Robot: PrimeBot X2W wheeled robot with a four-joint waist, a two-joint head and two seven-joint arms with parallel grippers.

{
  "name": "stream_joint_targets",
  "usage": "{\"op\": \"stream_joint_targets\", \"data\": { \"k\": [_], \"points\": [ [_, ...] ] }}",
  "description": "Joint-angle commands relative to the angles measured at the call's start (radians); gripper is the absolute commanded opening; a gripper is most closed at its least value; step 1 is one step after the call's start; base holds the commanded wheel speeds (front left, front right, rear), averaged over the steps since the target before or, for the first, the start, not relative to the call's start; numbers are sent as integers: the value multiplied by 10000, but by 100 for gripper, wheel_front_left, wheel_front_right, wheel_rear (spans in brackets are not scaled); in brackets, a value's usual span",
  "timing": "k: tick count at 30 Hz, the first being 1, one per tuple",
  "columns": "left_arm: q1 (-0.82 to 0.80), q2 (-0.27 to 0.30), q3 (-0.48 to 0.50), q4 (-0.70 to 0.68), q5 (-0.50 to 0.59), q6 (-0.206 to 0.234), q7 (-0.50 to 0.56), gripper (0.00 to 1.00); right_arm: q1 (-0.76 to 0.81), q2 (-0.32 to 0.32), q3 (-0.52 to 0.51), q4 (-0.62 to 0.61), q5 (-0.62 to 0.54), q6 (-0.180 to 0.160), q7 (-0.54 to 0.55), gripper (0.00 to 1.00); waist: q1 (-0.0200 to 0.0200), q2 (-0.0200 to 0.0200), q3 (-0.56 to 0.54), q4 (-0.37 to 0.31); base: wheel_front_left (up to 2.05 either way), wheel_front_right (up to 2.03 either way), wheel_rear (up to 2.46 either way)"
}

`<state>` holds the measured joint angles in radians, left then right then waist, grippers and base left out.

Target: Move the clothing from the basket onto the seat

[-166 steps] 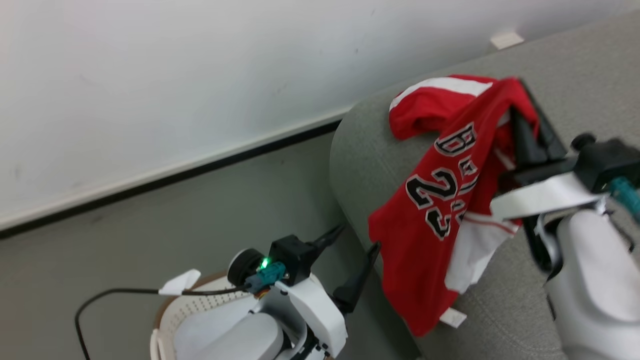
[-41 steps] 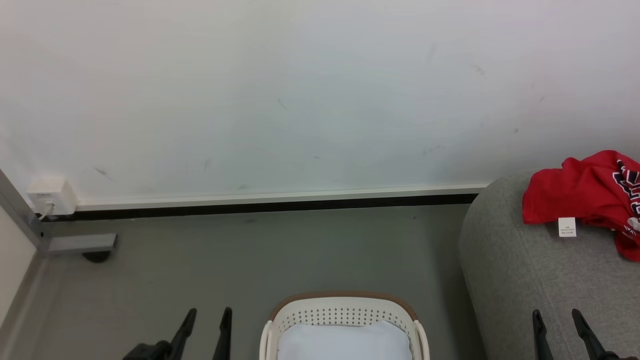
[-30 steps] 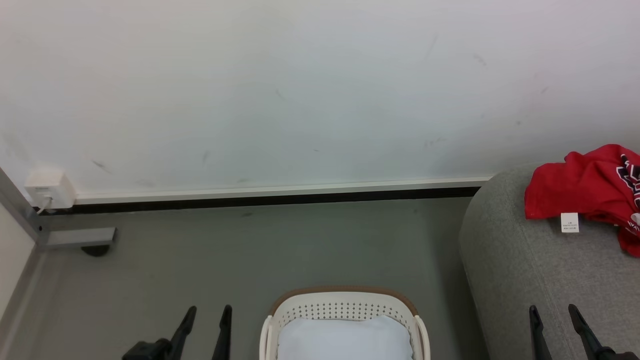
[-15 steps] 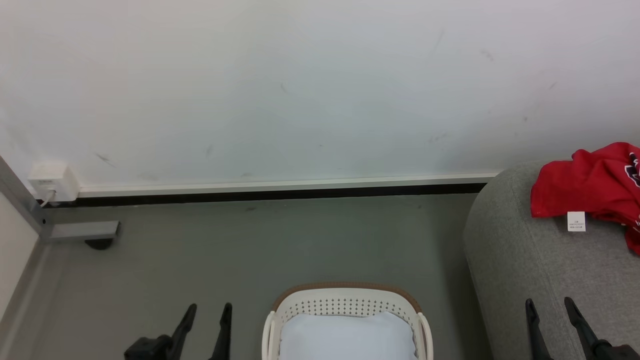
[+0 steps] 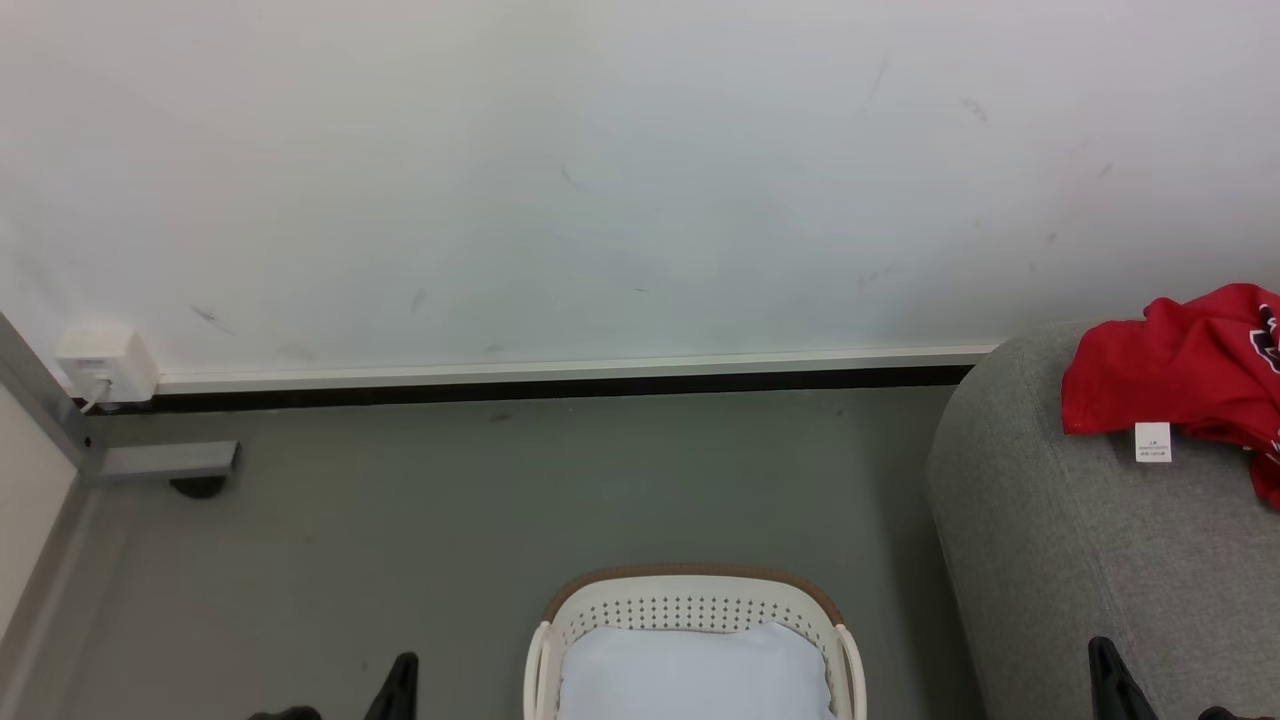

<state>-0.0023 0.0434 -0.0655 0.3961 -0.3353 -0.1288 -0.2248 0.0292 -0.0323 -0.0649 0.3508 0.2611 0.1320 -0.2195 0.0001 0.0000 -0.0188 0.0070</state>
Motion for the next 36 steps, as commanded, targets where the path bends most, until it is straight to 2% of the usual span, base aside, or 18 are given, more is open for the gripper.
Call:
{"op": "stream_joint_targets", "data": {
  "k": [1,17,36],
  "points": [
    [-258,27,105,-213,-447,-2,90,0,-259,-68,-40,-212,492,-2,71,0,0,0,3,-2,0,0,0],
    [-466,40,473,-497,-3115,-7,799,0,-501,-102,-111,-433,3307,-5,747,0,0,0,29,-11,0,0,0],
    [-671,56,838,-771,-5706,-12,1500,0,-792,-136,-224,-606,6056,-8,1447,0,0,0,60,-22,0,0,0]
  ]
}}
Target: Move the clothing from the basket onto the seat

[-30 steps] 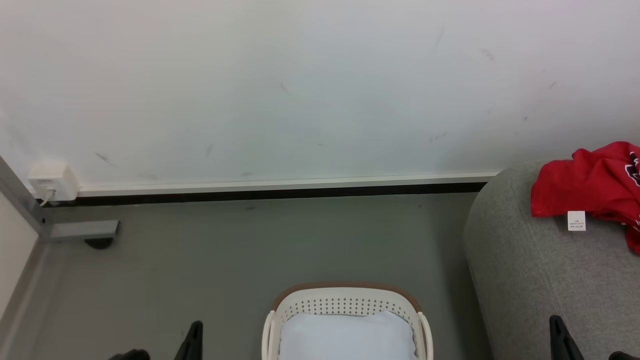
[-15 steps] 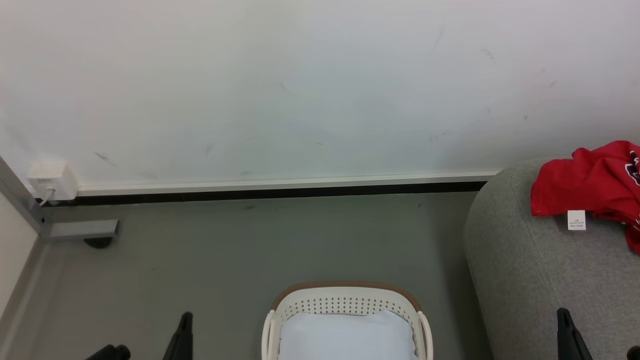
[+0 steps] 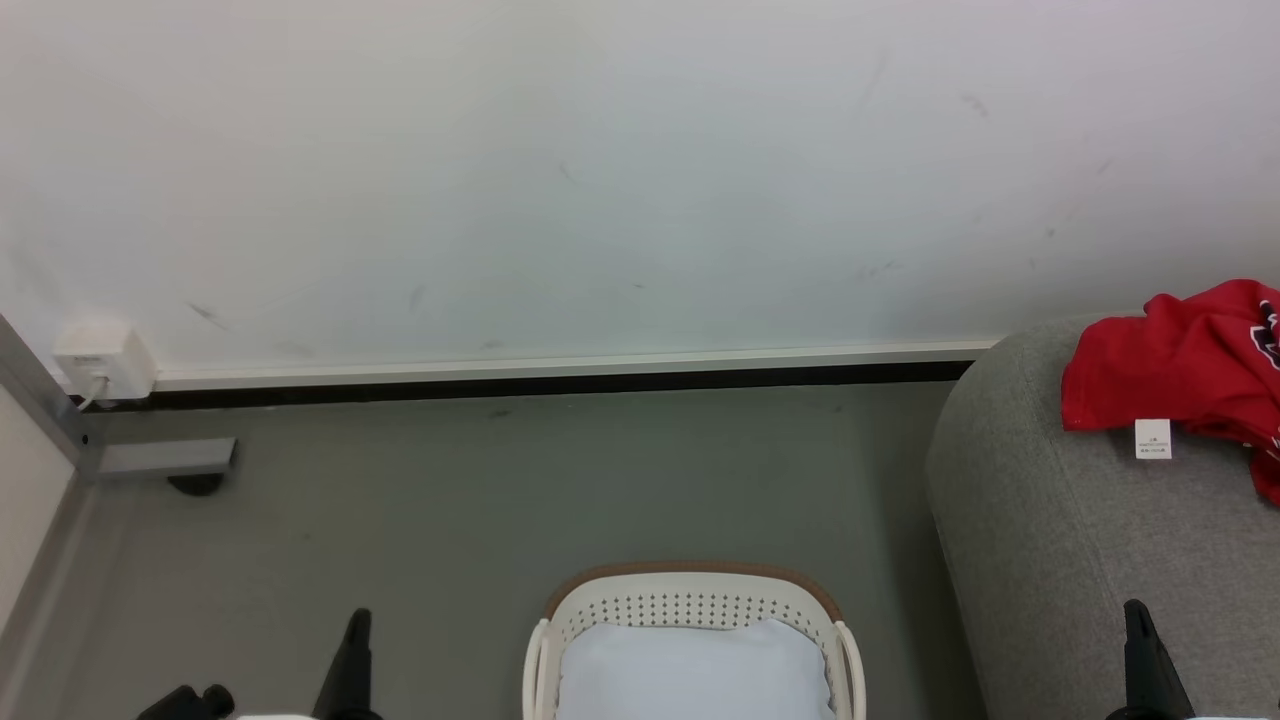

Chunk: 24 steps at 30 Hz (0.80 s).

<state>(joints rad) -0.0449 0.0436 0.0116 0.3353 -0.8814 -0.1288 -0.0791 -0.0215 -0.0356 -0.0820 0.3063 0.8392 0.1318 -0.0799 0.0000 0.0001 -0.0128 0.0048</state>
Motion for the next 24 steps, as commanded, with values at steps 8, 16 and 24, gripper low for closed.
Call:
{"op": "stream_joint_targets", "data": {
  "k": [8,16,24],
  "points": [
    [-312,60,202,-255,-1213,-15,303,0,-369,-117,-91,-215,1276,-7,306,0,0,-1,14,-5,0,0,0],
    [-384,65,330,-350,-2073,-17,536,0,-479,-130,-128,-275,2205,-9,551,0,0,-1,27,-10,0,0,0],
    [-450,72,441,-435,-2891,-19,769,0,-545,-140,-161,-327,3063,-10,774,0,0,-1,40,-14,0,0,0]
  ]
}}
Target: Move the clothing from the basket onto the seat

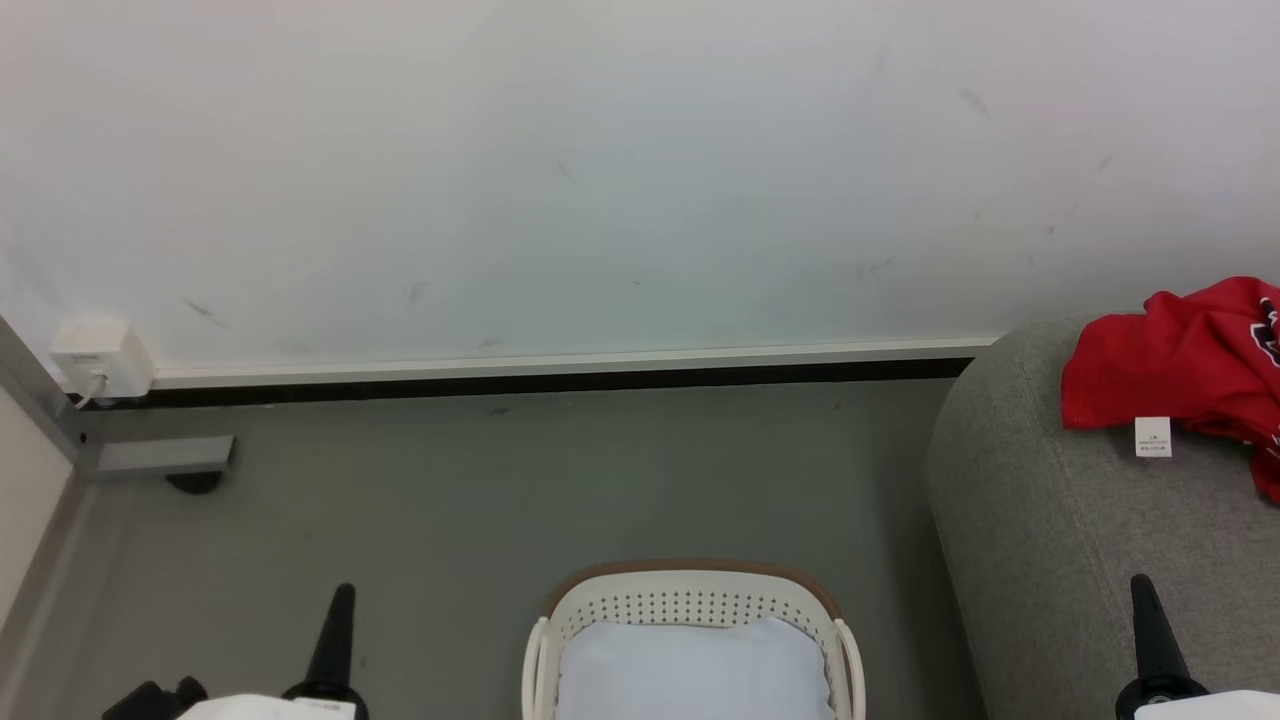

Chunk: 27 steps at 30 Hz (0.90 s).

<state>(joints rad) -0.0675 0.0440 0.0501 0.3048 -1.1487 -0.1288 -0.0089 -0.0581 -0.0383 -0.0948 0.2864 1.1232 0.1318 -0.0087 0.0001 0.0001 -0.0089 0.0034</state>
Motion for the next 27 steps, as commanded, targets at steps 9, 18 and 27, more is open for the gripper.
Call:
{"op": "stream_joint_targets", "data": {
  "k": [9,18,27],
  "points": [
    [-279,74,180,-210,-1104,-21,290,0,-285,-123,-68,-177,1132,-12,286,0,-1,-1,16,-6,0,0,0],
    [-331,80,280,-282,-1786,-24,485,0,-337,-132,-101,-219,1866,-13,485,0,-1,-1,29,-10,0,0,0],
    [-380,86,380,-359,-2495,-26,699,0,-433,-140,-133,-260,2640,-15,692,0,-1,-1,44,-15,0,0,0]
  ]
}}
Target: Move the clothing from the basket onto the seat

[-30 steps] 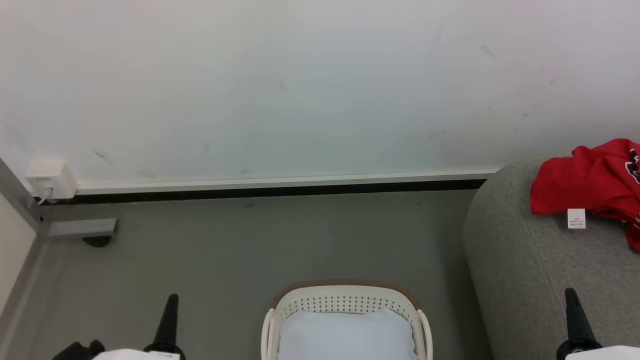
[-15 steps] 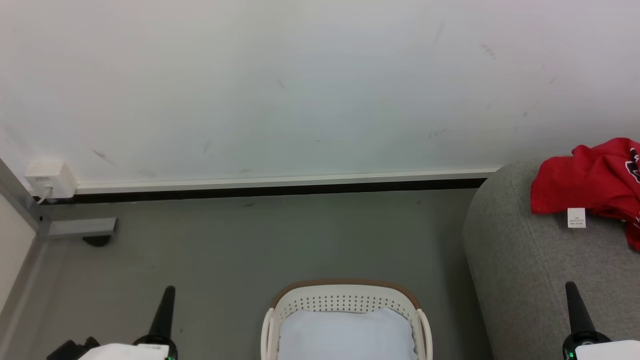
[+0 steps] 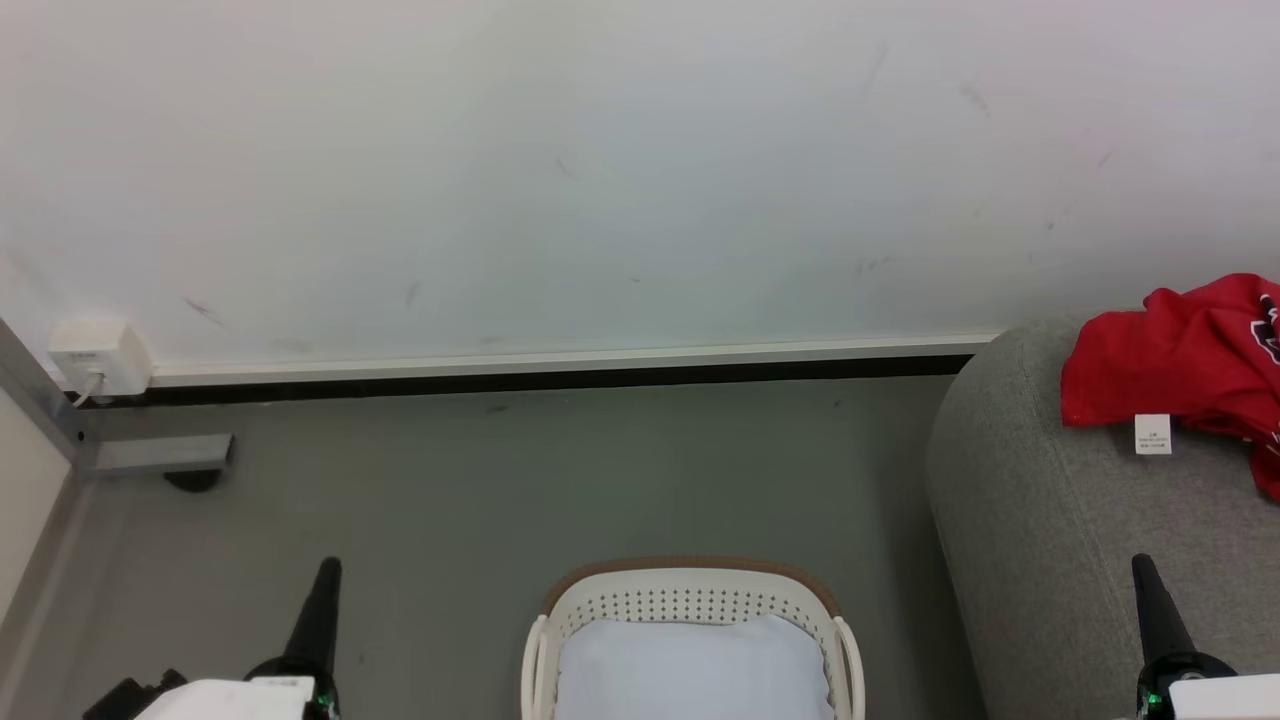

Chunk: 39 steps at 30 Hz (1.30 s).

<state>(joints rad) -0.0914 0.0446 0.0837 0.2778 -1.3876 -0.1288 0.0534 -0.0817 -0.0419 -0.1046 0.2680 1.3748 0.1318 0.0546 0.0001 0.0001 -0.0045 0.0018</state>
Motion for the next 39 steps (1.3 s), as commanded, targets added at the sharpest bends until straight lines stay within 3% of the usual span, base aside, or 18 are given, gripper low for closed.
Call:
{"op": "stream_joint_targets", "data": {
  "k": [1,31,39],
  "points": [
    [-142,79,56,-96,-189,-26,90,0,-208,-104,-39,-80,216,-15,68,0,-1,-1,2,0,0,0,0],
    [-293,90,351,-291,-2336,-35,663,0,-392,-121,-132,-209,2428,-21,648,0,-1,-1,51,-18,0,0,0],
    [-277,87,342,-285,-2297,-35,660,0,-372,-115,-129,-204,2376,-21,642,0,-1,-1,51,-18,0,0,0]
  ]
}}
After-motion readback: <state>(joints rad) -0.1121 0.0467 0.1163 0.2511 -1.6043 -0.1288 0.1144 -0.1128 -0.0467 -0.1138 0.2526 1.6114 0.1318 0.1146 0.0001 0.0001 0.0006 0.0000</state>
